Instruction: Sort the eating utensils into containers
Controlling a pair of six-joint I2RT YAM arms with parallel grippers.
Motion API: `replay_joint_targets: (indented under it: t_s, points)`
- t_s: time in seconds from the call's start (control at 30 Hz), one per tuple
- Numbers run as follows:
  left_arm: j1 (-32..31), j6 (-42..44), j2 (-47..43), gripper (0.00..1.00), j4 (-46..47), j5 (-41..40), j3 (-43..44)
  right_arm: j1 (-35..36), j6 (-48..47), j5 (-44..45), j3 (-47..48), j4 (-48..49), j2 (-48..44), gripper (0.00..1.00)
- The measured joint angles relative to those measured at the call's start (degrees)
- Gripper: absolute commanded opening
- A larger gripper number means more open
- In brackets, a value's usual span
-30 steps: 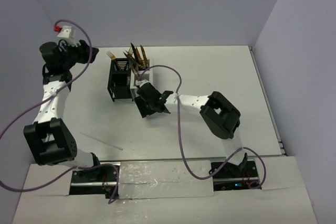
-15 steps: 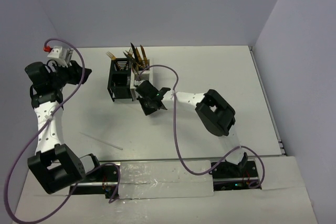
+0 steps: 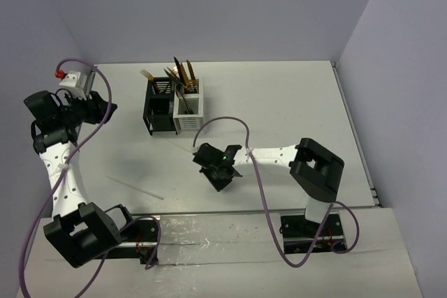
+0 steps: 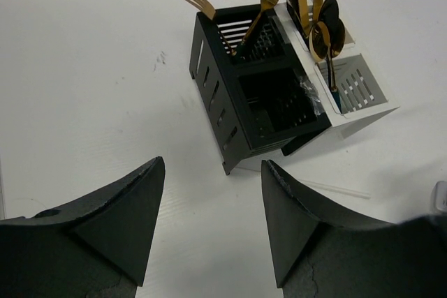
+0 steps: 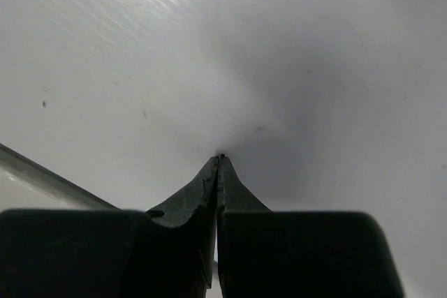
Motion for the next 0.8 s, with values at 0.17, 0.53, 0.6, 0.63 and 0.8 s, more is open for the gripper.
replay_joint_targets:
  t_s: [0.17, 0.53, 0.6, 0.63, 0.8]
  points:
    - [0.5, 1.11, -0.87, 0.67, -2.23, 0.87, -0.02, -0.72, -0.79, 2.95, 1.57, -5.14, -2.25, 0.47]
    - [0.92, 2.51, -5.68, 0.67, -4.55, 1.25, -0.22, -7.06, -10.93, 4.74, 28.65, -1.01, 11.17, 0.64]
    - [0.92, 3.32, -6.58, 0.67, -5.38, 1.25, -0.24, -8.13, -12.37, 4.04, 32.26, -1.16, 16.22, 0.64]
    - [0.92, 3.61, -6.82, 0.67, -5.7, 1.25, -0.24, -8.37, -12.83, 3.67, 33.16, -1.31, 18.1, 0.64]
    - [1.25, 4.26, -7.02, 0.67, -6.86, 1.25, -0.26, -8.46, -14.1, 2.73, 34.91, -2.25, 23.71, 0.62]
